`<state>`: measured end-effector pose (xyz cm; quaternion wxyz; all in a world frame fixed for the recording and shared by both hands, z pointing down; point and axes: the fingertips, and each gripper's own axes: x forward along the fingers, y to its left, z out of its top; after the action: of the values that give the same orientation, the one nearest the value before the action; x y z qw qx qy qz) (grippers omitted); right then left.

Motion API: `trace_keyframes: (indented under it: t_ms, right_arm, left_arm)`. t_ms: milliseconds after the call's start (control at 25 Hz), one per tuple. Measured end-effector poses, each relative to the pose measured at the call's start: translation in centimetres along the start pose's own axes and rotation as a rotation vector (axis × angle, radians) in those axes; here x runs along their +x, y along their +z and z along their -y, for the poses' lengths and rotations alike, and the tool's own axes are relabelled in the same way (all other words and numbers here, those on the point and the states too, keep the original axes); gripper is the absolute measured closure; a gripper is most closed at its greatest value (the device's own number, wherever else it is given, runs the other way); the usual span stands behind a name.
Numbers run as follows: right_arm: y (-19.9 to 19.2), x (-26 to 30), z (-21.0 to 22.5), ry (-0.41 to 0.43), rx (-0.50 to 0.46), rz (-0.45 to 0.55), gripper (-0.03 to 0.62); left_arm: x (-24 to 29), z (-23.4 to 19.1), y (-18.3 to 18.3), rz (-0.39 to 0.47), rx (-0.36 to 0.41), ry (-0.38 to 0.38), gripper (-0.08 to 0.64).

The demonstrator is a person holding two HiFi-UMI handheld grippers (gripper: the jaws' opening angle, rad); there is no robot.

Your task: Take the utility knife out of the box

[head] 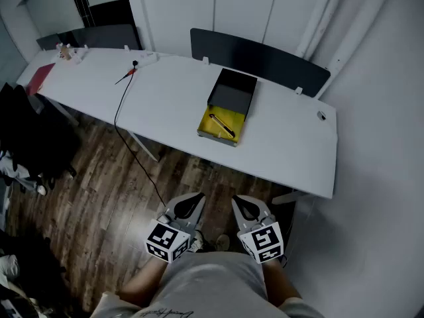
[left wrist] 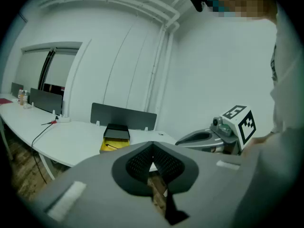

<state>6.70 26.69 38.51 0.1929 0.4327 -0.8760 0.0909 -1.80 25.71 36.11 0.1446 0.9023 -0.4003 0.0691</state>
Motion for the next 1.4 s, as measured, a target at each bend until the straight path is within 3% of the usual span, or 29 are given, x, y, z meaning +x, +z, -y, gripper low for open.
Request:
trace_keyframes:
  t_ms: [400,640,1400]
  right_arm:
    - [0.1,0.2,-1.1,-0.001,-0.01,-0.021,0.578]
    - [0.7,0.8,-1.3,-0.004,0.042,0.014,0.577]
    - [3.5,3.1,-4.8,-0.032,0.016,0.038,0.577]
  left_arm:
    - [-1.1,-0.5,0.0,0.007,-0.007,-0.006,0.558]
    - [-1.4,-1.4,0.0,0.009,-0.01,-0.011,0.558]
    - [-4.0,-4.9,0.6,0.042,-0.001,-0.062,0.558]
